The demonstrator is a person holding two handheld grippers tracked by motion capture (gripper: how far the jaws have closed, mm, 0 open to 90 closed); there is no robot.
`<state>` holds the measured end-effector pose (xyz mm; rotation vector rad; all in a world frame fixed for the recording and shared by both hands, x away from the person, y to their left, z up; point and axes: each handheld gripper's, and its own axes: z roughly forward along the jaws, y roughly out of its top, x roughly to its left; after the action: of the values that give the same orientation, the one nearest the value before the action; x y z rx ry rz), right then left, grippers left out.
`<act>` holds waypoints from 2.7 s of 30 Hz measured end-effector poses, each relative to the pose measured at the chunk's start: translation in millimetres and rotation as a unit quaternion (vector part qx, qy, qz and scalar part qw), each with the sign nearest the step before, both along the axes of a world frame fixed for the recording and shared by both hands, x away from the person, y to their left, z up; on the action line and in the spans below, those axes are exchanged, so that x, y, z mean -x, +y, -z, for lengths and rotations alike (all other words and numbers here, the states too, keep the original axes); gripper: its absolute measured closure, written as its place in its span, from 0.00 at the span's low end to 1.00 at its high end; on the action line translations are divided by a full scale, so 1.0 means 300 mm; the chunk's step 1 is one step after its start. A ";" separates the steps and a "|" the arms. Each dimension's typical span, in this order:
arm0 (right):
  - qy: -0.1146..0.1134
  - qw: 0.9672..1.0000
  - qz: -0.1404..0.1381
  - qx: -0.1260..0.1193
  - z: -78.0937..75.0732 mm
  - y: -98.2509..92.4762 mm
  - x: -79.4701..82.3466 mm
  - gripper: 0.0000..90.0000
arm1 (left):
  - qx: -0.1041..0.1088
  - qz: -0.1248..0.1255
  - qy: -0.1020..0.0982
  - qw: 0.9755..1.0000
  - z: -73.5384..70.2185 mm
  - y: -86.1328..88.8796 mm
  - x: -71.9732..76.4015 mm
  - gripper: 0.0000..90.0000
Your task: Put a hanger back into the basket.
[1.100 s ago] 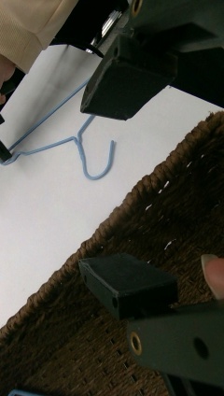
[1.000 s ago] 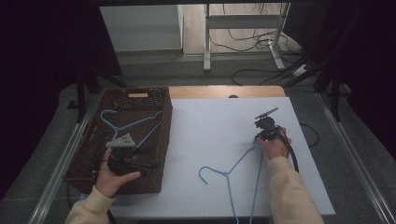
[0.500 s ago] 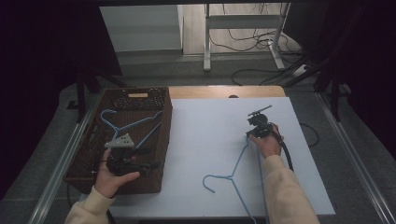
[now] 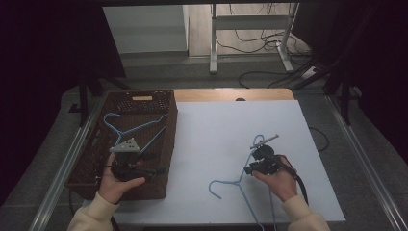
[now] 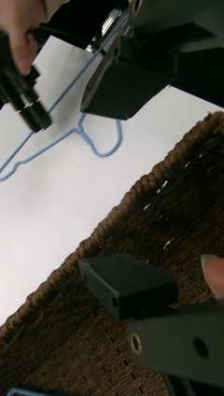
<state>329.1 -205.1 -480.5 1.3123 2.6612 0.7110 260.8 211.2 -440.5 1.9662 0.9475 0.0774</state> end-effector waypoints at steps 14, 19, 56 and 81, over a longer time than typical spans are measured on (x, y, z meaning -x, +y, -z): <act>0.016 0.998 -0.041 0.049 0.044 0.096 0.194 0.72 | 0.001 0.002 -0.004 1.000 -0.006 -0.003 0.003 0.25; 0.006 0.996 -0.043 0.082 0.060 0.117 0.211 0.77 | 0.001 0.003 -0.006 1.000 -0.009 -0.004 0.005 0.25; -0.010 0.992 -0.120 0.032 0.025 0.190 0.074 0.99 | 0.000 0.004 -0.007 1.000 -0.013 -0.006 0.005 0.25; 0.023 0.994 -0.094 0.057 0.033 0.098 0.158 1.00 | 0.001 0.005 -0.009 1.000 -0.018 -0.008 0.003 0.25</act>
<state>281.8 -175.8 -490.4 1.0744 2.8431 0.5426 259.8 208.9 -435.2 1.9650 0.9256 0.0871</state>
